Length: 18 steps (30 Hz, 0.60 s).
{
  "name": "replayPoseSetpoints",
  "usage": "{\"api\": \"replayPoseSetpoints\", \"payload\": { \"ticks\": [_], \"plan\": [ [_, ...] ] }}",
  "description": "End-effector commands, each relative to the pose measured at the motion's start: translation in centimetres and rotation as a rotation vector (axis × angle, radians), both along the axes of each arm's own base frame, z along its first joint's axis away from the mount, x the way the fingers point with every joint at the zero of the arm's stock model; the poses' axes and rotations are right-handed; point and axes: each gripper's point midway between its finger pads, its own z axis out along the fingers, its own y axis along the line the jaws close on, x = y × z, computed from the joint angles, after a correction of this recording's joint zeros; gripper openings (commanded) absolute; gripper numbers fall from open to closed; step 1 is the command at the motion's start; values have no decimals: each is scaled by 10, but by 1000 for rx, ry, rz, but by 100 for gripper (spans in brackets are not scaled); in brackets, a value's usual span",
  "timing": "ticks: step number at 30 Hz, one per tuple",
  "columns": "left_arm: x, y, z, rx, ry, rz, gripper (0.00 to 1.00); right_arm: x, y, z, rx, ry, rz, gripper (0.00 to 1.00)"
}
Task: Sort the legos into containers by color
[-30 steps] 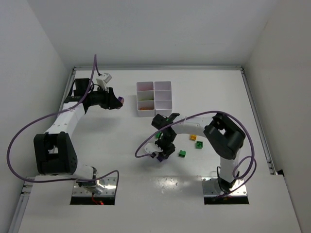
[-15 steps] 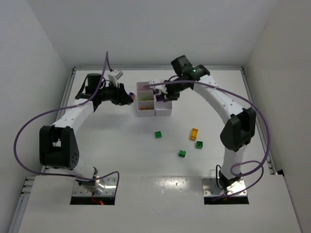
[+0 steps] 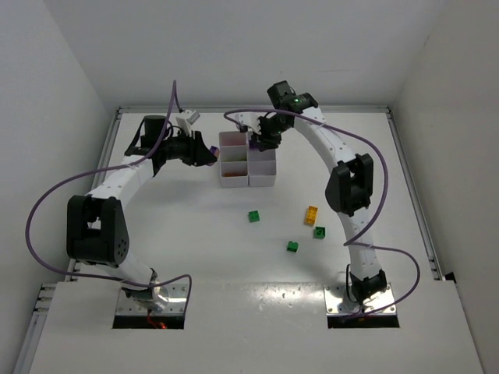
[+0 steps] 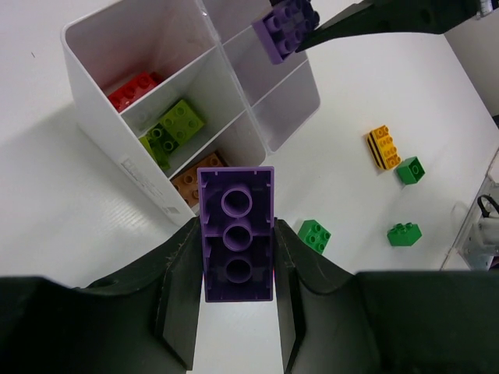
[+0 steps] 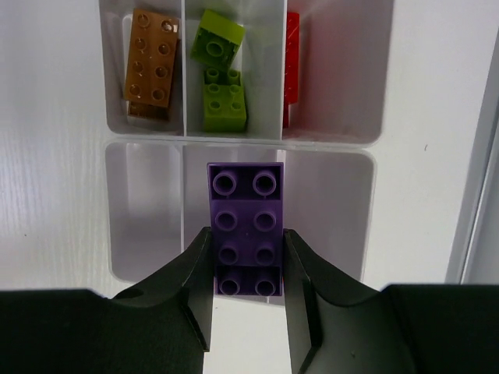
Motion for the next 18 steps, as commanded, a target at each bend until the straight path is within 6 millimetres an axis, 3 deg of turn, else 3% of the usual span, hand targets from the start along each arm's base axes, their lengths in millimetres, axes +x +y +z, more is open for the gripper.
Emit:
{"api": "replayPoseSetpoints", "payload": {
  "ticks": [1,9,11,18],
  "plan": [
    [6,-2,20,-18,-63,-2,16,17,1,35,71,-59,-72,14],
    [7,-3,17,-17,-54,-2,16,42,-9,35,109,-84,-158,15],
    [10,-3,17,-17,-54,-2,16,47,-10,25,96,-84,-166,15],
    [15,1,20,-18,-61,7,16,65,-9,18,93,-142,-186,23]
  ]
}}
